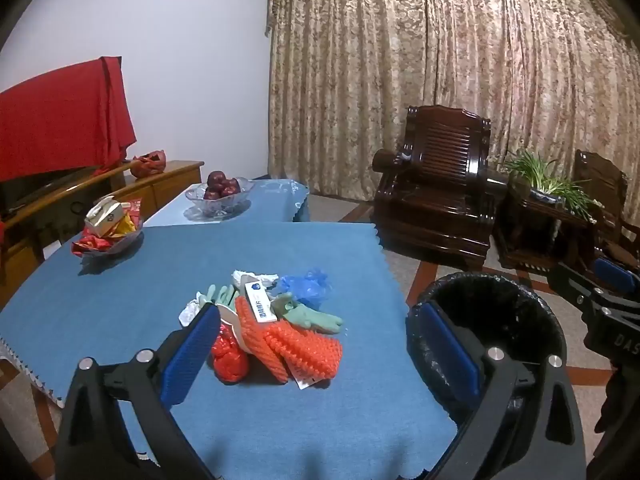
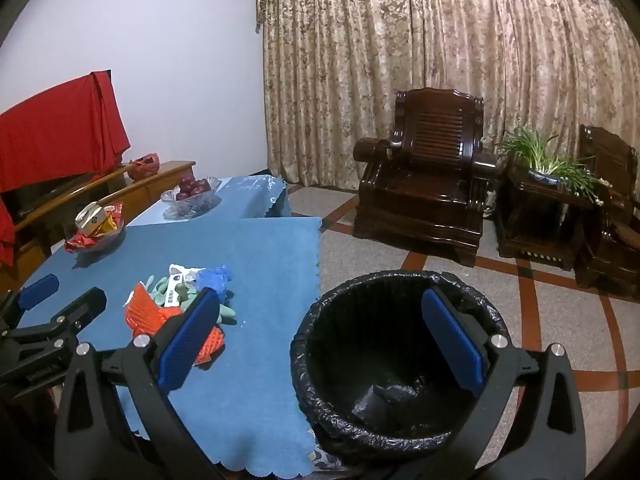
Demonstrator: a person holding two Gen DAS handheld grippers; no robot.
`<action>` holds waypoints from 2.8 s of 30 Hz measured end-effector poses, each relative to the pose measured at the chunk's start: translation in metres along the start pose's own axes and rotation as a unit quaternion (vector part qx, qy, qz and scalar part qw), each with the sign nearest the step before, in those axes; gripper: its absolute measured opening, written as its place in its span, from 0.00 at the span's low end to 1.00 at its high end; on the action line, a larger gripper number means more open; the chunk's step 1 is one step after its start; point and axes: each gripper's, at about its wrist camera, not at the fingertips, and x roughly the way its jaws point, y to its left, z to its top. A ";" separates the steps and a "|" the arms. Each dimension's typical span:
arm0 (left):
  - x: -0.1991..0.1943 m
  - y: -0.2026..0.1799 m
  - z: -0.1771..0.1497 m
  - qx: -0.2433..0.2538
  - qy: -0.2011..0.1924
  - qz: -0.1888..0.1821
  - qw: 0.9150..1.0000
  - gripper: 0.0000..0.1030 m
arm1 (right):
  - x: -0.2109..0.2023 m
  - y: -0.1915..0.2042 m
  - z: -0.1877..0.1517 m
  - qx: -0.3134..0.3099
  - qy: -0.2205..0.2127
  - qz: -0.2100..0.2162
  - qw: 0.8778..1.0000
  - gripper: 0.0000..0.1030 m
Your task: Collect trash
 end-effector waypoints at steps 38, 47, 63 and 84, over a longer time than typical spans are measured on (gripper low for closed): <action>0.001 0.001 0.000 0.003 0.001 0.000 1.000 0.94 | 0.000 -0.001 0.001 -0.001 0.001 -0.001 1.000 0.95; 0.000 0.000 0.000 0.003 0.000 0.001 1.000 0.94 | 0.004 0.002 0.002 -0.001 0.005 -0.001 1.000 0.95; 0.000 0.000 0.000 0.004 0.000 0.000 1.000 0.94 | 0.006 0.000 -0.002 -0.001 0.006 -0.001 1.000 0.95; -0.001 0.000 0.000 0.002 0.003 0.001 1.000 0.94 | 0.009 0.001 -0.007 0.000 0.009 -0.001 1.000 0.95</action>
